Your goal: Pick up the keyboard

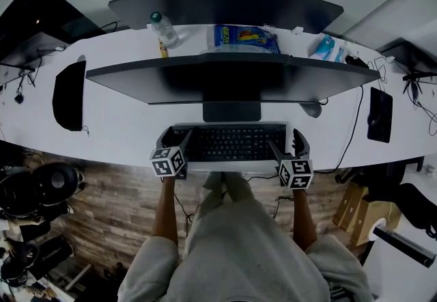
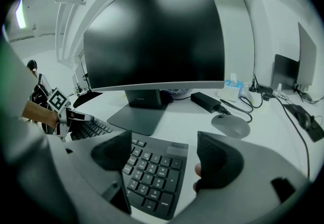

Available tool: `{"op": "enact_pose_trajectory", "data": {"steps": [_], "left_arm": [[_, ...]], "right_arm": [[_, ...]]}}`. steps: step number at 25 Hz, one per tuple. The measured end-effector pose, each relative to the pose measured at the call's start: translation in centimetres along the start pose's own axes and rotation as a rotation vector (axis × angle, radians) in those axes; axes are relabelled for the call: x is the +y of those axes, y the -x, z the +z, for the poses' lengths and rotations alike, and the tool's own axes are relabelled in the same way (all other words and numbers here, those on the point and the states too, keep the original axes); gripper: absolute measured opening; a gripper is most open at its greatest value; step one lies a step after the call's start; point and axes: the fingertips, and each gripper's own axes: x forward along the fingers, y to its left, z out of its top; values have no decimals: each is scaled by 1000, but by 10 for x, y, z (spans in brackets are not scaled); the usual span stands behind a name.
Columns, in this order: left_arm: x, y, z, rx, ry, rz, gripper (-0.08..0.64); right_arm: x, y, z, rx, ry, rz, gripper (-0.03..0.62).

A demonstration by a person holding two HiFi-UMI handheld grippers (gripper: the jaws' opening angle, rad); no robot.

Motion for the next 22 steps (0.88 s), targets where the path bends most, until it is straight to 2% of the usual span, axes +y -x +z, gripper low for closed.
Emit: {"op": "enact_pose_trajectory", "data": {"steps": [22], "left_arm": [[-1, 1, -1, -1, -1, 6, 322]], "right_arm": [[-15, -54, -38, 125, -168, 50, 390]]}}
